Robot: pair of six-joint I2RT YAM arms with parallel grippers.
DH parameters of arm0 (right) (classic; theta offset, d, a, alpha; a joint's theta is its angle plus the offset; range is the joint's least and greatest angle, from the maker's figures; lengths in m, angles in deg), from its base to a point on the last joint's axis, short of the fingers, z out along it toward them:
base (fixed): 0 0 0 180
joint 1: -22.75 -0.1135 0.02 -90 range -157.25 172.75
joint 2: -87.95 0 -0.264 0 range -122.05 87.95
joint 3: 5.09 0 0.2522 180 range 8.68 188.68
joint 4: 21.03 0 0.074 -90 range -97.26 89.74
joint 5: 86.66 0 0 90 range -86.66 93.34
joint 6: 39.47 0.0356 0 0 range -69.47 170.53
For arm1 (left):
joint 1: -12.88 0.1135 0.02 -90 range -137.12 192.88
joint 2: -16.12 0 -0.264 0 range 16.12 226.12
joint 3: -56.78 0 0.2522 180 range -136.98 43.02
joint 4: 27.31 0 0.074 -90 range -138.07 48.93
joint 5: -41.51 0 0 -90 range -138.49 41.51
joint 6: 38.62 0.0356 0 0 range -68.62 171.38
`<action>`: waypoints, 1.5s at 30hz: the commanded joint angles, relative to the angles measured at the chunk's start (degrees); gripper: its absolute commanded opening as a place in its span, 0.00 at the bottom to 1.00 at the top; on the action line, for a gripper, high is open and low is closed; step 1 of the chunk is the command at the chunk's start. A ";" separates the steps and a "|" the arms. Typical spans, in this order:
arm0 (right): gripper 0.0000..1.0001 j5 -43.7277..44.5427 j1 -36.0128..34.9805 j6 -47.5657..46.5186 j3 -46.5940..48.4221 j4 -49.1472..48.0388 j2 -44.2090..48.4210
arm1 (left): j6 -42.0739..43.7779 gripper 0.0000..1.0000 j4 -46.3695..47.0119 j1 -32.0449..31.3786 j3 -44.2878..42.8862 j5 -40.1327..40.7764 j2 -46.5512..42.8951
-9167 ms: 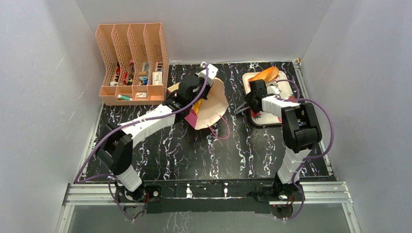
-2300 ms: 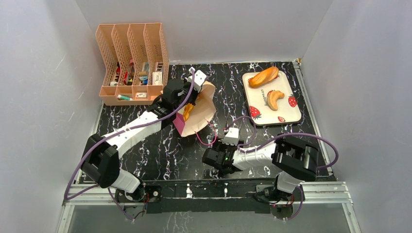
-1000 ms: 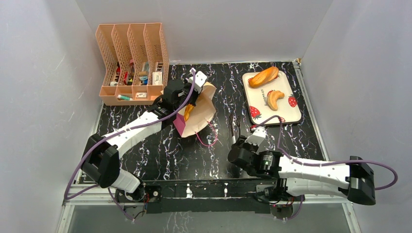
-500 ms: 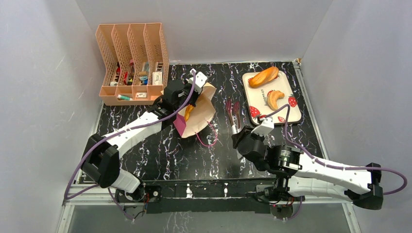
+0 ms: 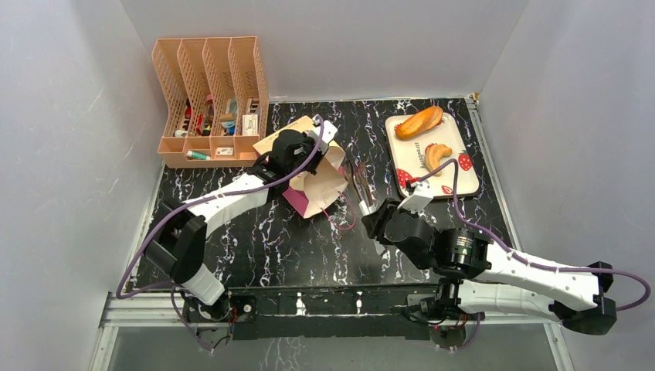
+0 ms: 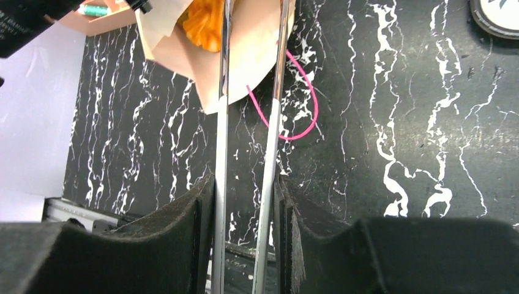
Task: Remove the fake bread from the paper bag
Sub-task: Take out the fake bread from the paper bag.
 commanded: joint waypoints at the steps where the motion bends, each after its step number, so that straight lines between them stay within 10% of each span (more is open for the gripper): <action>1: 0.16 -3.23 -0.31 -1.08 2.28 -3.16 0.69 | -0.22 0.00 0.14 0.00 -3.13 -0.84 0.46; 26: 0.17 -8.31 0.04 0.33 -5.18 -22.27 -8.53 | -0.89 0.00 0.11 -0.76 -2.29 -5.14 -4.15; 45: 0.21 -22.25 12.94 0.06 -7.99 -39.79 -20.29 | -1.31 0.00 0.38 -1.12 -1.07 -6.42 -6.00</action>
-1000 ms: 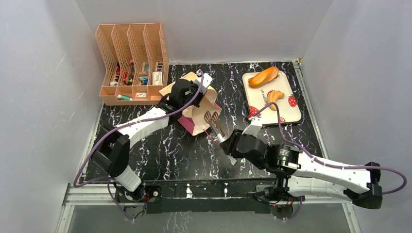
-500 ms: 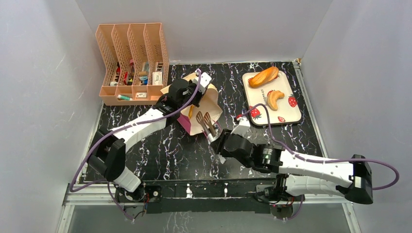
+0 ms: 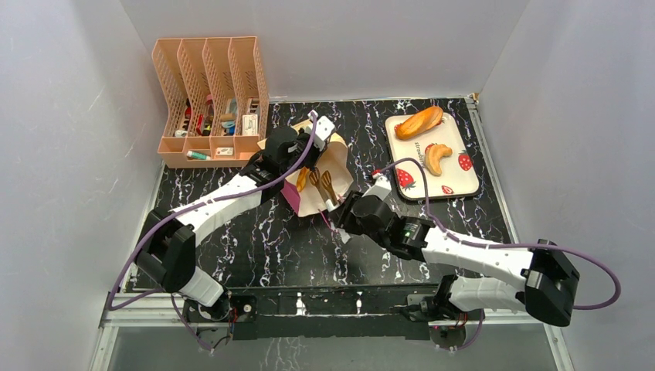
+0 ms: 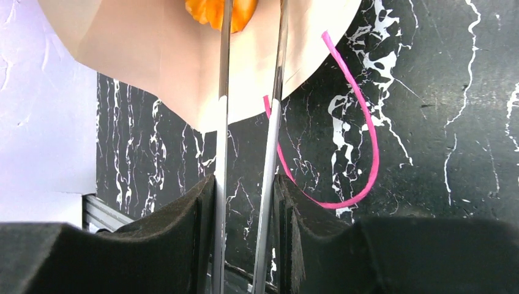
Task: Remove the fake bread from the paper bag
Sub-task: Take out the fake bread from the paper bag.
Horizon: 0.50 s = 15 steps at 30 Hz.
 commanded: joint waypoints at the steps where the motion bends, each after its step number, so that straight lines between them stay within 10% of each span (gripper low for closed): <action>1: 0.21 -3.79 1.81 0.19 -0.23 -9.20 -1.26 | -0.75 0.00 1.20 -0.79 -0.18 -2.14 -2.53; 15: 0.33 -10.01 5.18 0.59 0.15 -14.54 -5.78 | -0.76 0.00 1.15 -1.78 -1.17 -2.15 -1.79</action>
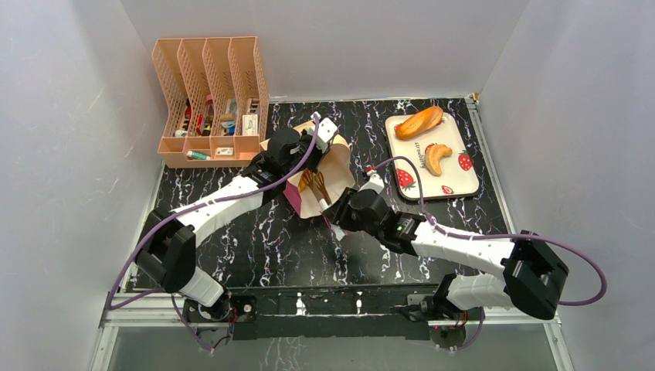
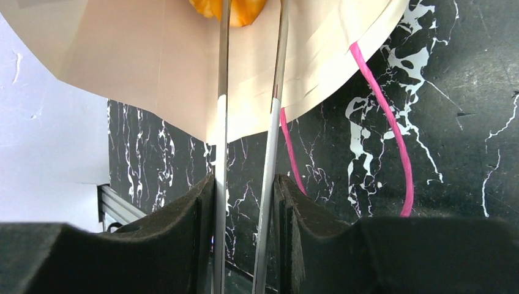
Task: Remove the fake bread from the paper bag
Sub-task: Take out the fake bread from the paper bag.
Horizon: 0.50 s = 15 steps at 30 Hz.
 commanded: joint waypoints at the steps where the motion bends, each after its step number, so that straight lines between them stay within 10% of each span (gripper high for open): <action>1: 0.34 -1.79 0.62 0.35 1.10 -6.30 0.35 | -0.49 0.00 1.26 -0.67 -1.17 -2.07 -1.77; 15: 0.38 -6.28 2.92 2.13 -2.81 -13.20 0.32 | -0.49 0.00 0.91 -1.10 -2.05 -2.46 -1.46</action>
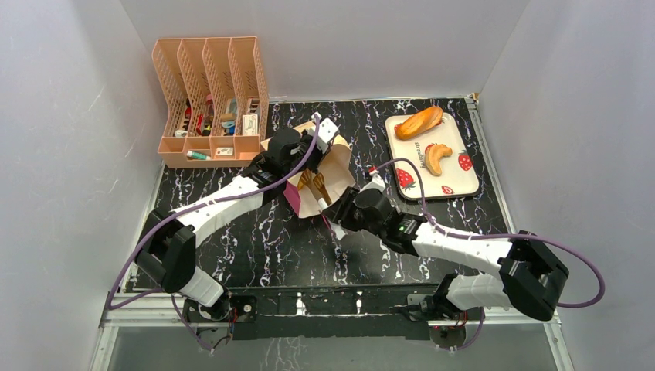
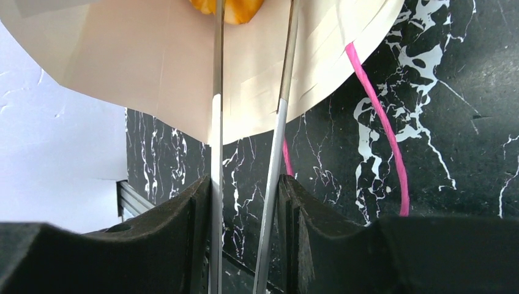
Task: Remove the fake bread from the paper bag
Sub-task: Take out the fake bread from the paper bag.
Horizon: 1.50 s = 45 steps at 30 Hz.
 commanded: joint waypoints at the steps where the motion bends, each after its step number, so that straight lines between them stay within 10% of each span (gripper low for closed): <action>1: 0.38 -2.29 0.82 1.47 -0.92 -9.31 0.97 | -0.53 0.00 0.97 -1.03 -2.05 -2.50 -1.51; 45: 0.40 -7.02 1.36 9.20 -11.65 -18.95 10.15 | 0.12 0.00 1.08 -1.88 -1.98 -1.31 -1.32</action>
